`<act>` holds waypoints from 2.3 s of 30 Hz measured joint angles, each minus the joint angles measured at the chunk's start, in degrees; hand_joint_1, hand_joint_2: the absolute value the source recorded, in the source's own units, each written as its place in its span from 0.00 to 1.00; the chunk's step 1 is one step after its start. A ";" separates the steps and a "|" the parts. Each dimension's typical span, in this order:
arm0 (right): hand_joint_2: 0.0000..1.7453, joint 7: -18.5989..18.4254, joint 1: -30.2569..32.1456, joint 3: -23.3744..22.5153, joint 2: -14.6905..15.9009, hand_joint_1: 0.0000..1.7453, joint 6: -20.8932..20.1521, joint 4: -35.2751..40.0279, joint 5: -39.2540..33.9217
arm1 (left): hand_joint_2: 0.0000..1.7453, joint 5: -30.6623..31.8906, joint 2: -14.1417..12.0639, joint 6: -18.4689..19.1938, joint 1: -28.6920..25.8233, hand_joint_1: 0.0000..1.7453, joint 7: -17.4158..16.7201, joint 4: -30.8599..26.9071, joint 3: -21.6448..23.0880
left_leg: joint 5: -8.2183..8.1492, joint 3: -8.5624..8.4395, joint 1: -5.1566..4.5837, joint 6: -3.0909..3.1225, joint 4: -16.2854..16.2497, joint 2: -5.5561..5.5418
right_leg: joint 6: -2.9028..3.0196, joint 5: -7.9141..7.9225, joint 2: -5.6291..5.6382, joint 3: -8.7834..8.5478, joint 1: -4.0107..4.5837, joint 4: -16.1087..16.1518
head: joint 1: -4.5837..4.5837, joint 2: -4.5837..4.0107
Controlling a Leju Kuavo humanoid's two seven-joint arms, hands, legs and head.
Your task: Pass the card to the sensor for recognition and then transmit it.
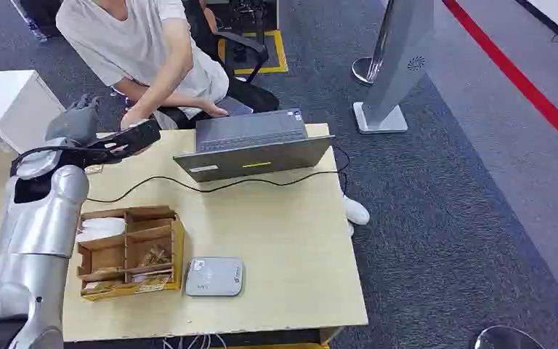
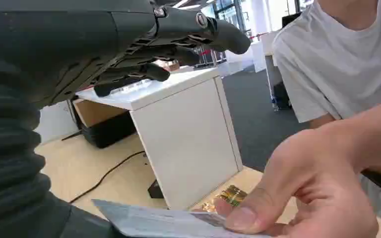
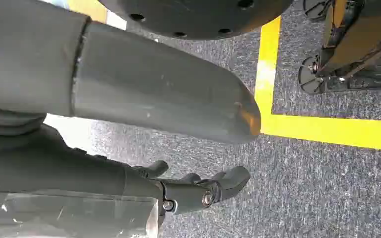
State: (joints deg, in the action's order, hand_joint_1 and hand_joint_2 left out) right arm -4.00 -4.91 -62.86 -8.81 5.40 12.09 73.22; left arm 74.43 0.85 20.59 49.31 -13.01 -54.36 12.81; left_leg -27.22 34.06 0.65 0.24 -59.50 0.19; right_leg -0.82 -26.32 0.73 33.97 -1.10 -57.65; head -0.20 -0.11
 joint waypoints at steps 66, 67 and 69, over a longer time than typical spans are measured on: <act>0.00 -0.04 0.60 -4.09 0.05 0.00 2.16 -0.20 -4.02 | 1.00 -1.21 -5.99 -9.92 -30.32 1.00 8.26 -32.55 38.45 | -0.20 0.08 -0.01 0.09 0.01 -0.11 | -0.18 -0.21 -0.17 0.02 -0.01 0.06 | -0.02 0.00; 0.00 -0.04 0.60 -4.22 0.05 0.00 2.16 -0.20 -4.02 | 1.00 -1.23 -6.10 -9.86 -30.08 1.00 8.26 -32.30 38.73 | -0.20 0.09 -0.01 0.09 0.01 -0.11 | -0.18 -0.21 -0.18 0.02 -0.01 0.06 | 0.00 0.00; 0.00 -0.06 0.59 -4.31 0.05 0.00 2.16 -0.20 -4.02 | 1.00 -1.23 -6.25 -9.75 -29.97 1.00 8.24 -31.93 39.00 | -0.20 0.09 -0.01 0.09 0.01 -0.11 | -0.18 -0.21 -0.18 0.02 -0.01 0.06 | 0.00 -0.02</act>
State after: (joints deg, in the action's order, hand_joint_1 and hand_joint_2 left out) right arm -4.07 -4.32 -67.17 -8.76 7.56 11.89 69.20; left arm 73.20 -5.40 10.84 19.34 -4.76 -86.29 51.80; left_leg -27.43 34.15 0.63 0.33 -59.48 0.08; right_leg -1.00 -26.53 0.55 33.99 -1.11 -57.59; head -0.20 -0.13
